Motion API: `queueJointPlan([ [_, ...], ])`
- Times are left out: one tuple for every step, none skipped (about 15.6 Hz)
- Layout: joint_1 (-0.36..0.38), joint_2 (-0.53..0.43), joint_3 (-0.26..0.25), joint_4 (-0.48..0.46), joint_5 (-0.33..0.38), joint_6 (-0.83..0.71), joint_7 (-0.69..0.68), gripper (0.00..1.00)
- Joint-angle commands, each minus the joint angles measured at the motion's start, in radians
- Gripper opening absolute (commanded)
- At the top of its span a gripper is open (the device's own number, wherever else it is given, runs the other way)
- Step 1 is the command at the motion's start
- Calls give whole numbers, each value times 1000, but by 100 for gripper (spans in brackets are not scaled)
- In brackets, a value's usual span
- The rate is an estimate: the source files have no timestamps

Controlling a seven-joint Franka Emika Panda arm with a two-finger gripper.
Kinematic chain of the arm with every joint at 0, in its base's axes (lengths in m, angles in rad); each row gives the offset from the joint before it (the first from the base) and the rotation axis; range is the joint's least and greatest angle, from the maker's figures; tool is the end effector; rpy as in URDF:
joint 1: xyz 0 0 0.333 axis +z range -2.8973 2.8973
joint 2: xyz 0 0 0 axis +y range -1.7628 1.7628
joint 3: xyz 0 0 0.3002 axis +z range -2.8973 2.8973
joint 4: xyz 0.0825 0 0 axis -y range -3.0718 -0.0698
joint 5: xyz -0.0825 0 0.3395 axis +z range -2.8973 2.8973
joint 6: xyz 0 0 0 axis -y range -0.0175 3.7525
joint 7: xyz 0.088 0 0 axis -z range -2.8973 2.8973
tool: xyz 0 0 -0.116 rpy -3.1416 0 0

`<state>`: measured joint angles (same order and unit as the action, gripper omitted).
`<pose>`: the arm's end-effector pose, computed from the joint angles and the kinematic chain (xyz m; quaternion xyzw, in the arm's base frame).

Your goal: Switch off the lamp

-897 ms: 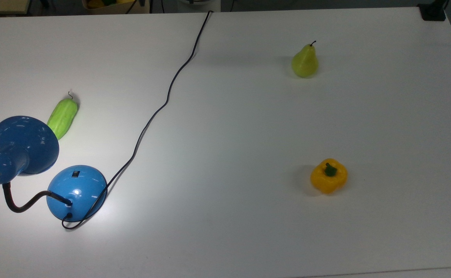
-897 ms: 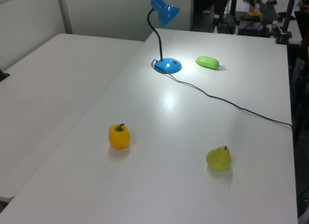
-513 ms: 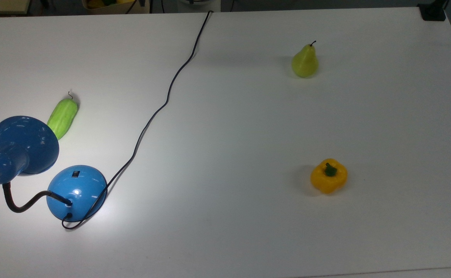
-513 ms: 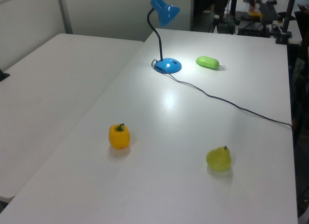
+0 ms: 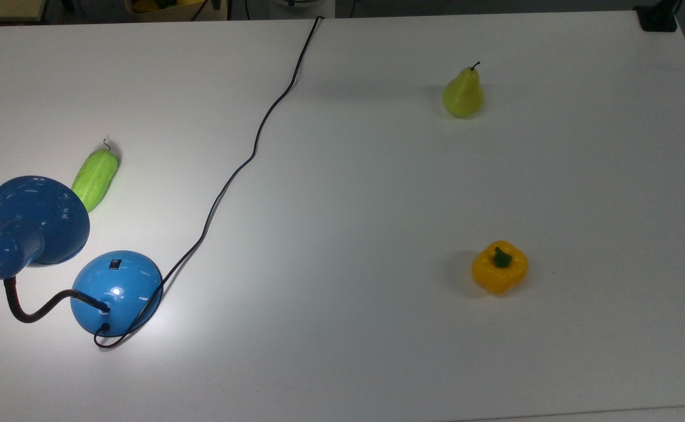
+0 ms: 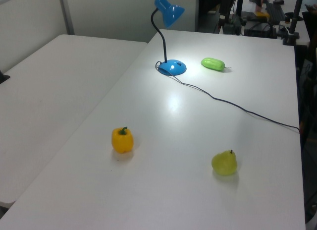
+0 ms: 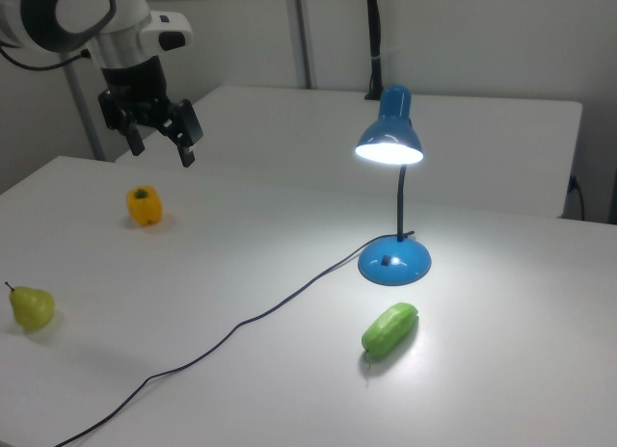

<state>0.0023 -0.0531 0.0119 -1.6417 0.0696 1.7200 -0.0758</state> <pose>0.5097 0.0145 0.6104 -0.9964 -0.0420 -0.0666 0.0323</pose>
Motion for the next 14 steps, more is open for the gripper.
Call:
queueJointPlan([
  [1, -21, 5, -30, -10, 12, -19, 95],
  [1, -21, 5, -30, -10, 12, -15, 93],
  [1, -22, 5, -30, -10, 12, -18, 87],
  [1, -22, 5, -30, -10, 12, -18, 83],
  [1, -24, 5, -30, -10, 10, -19, 77],
  [1, -24, 5, -30, -8, 10, -19, 72],
  [1, -24, 5, -30, -8, 10, -21, 60],
  [1, -25, 5, -30, -8, 10, -19, 52],
  [1, -25, 5, -30, -8, 10, -19, 45],
  [1, -25, 5, -30, -7, 10, -19, 38],
  [1, -25, 5, -30, -7, 10, -19, 32],
  [1, -25, 5, -30, -5, 10, -19, 26],
  [1, -25, 5, -30, -4, 10, -13, 21],
  [1, -25, 5, -30, -1, 10, -10, 16],
])
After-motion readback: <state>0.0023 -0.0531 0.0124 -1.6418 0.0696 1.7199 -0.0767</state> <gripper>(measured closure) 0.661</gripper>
